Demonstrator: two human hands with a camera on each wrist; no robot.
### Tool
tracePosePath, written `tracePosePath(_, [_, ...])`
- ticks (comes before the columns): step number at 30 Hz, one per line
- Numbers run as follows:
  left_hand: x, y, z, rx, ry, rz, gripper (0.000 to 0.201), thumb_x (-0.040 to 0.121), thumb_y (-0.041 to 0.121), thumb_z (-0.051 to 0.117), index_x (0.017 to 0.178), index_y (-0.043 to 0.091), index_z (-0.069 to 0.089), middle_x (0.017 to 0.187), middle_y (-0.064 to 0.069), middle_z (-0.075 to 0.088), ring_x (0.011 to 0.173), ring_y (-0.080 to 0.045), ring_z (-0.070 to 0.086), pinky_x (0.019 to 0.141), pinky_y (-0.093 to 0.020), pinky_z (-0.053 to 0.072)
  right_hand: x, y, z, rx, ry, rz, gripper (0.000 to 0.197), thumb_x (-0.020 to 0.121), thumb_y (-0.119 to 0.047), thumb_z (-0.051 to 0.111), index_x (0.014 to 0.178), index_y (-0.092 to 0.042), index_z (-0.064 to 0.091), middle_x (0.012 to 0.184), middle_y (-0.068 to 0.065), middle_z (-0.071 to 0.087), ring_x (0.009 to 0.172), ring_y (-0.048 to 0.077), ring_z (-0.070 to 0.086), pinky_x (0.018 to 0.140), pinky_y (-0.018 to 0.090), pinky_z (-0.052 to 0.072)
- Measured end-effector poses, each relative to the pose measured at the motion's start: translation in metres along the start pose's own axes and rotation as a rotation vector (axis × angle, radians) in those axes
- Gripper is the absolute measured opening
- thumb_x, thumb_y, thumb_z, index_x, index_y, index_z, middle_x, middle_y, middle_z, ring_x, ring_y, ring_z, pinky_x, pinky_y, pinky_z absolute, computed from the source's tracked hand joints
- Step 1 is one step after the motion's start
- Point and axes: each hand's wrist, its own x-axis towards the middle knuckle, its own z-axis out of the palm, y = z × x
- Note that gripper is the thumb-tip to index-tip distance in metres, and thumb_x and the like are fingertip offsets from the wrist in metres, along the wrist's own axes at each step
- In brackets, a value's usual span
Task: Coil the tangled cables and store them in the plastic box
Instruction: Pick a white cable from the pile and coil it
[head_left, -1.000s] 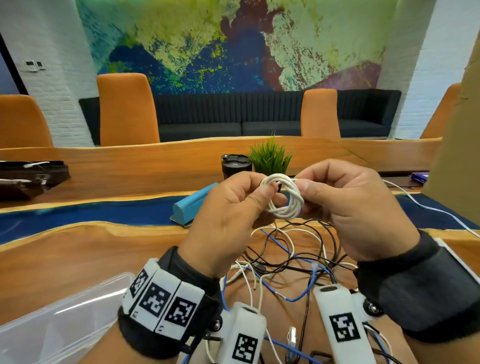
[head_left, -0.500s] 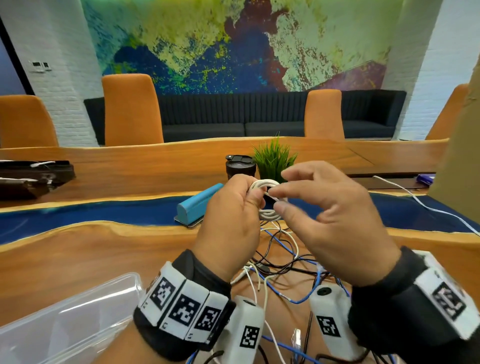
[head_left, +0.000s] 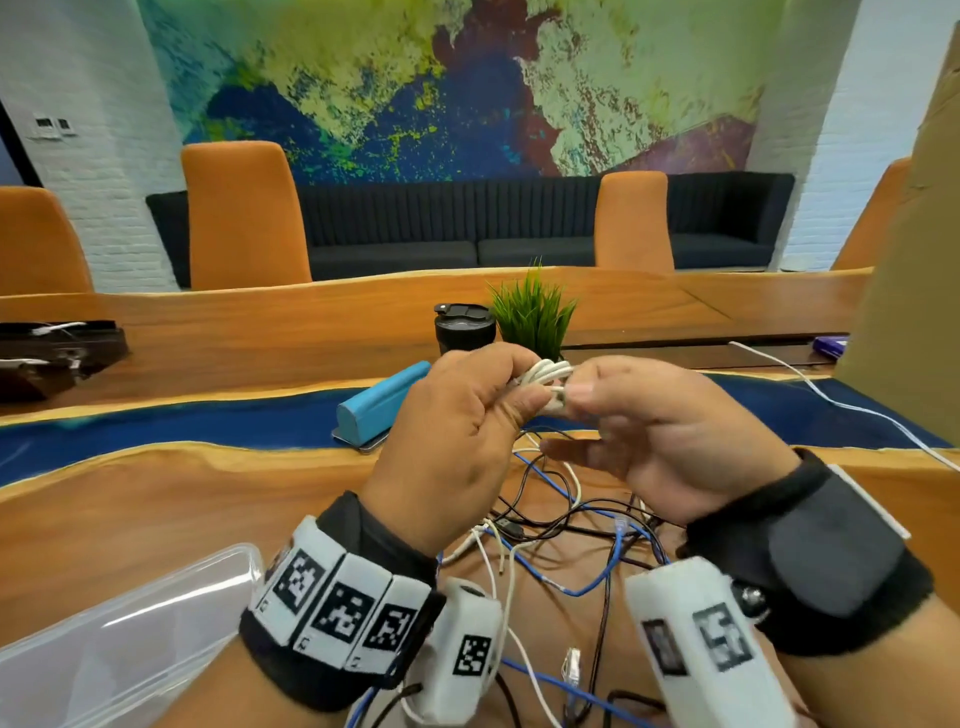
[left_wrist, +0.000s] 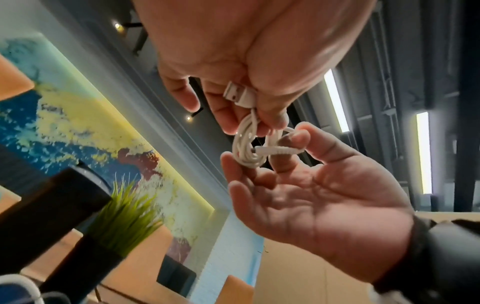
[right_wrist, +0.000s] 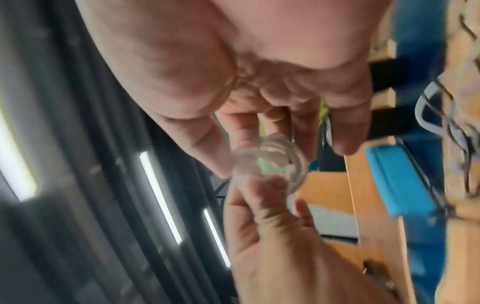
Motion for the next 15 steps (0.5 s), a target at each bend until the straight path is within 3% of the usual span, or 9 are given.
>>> tracePosePath(3, [0.000,-0.002,-0.006,0.235,0.028,0.092,0.015,0.097,0.028,0.054,0.095,0.029,0.068,0.082,0.012,0.060,0.087,-0.015,0.053,0.078,-0.045,0.046,-0.002,-0.004,0.000,0.037,-0.014,0.037,0.017,0.076,-0.018,0.063,0.061,-0.015,0.067,0.078,0.010,0.059,0.089,0.023,0.056,0.097,0.059,0.045])
tracePosePath(6, [0.002,-0.007,-0.010,0.372,0.034,0.074,0.017,0.097,0.032,0.051,0.096,0.032,0.068,0.083,0.011,0.064,0.086,-0.018,0.055,0.079,-0.051,0.045,-0.004,-0.005,0.004,-0.663,0.130,-0.188,0.027,0.088,-0.026,0.065,0.065,-0.013,0.067,0.095,0.006,0.068,0.088,0.016,0.060,0.083,0.037,0.048])
tracePosePath(8, [0.002,-0.012,-0.012,0.329,-0.049,0.042,0.019,0.097,0.034,0.049,0.107,0.036,0.065,0.092,0.012,0.066,0.091,-0.015,0.058,0.084,-0.050,0.047,-0.004,-0.005,0.006,-0.951,0.163,-0.317,0.023,0.092,-0.029,0.060,0.074,-0.018,0.068,0.096,0.000,0.067,0.090,0.012,0.060,0.082,0.037,0.048])
tracePosePath(9, [0.003,-0.015,-0.013,0.295,-0.109,0.036,0.023,0.096,0.031,0.050,0.115,0.037,0.063,0.099,0.013,0.066,0.095,-0.013,0.059,0.086,-0.048,0.048,-0.004,-0.006,0.002,-0.951,0.132,-0.312,0.020,0.093,-0.032,0.058,0.078,-0.022,0.068,0.096,-0.001,0.067,0.090,0.014,0.060,0.083,0.041,0.049])
tracePosePath(11, [0.001,-0.013,-0.014,0.268,-0.234,0.051,0.028,0.096,0.024,0.055,0.121,0.035,0.061,0.102,0.015,0.064,0.095,-0.004,0.057,0.085,-0.033,0.049,-0.003,-0.005,-0.005,-0.836,0.057,-0.249,0.022,0.092,-0.037,0.057,0.084,-0.022,0.070,0.093,0.007,0.069,0.086,0.026,0.063,0.082,0.053,0.051])
tracePosePath(13, [0.000,-0.007,-0.014,0.299,-0.289,0.109,0.016,0.095,0.028,0.055,0.107,0.028,0.066,0.087,0.014,0.059,0.082,-0.002,0.053,0.072,-0.025,0.044,-0.001,-0.005,-0.011,-0.801,0.051,-0.246,0.025,0.088,-0.040,0.056,0.086,-0.020,0.071,0.088,0.009,0.071,0.084,0.030,0.064,0.079,0.056,0.051])
tracePosePath(15, [0.001,-0.003,-0.016,0.304,-0.304,0.153,0.021,0.095,0.037,0.053,0.089,0.022,0.066,0.077,0.009,0.058,0.075,-0.008,0.054,0.065,-0.032,0.045,0.000,-0.005,-0.014,-0.889,0.083,-0.338,0.024,0.086,-0.040,0.054,0.086,-0.022,0.070,0.084,0.000,0.069,0.080,0.018,0.063,0.077,0.049,0.052])
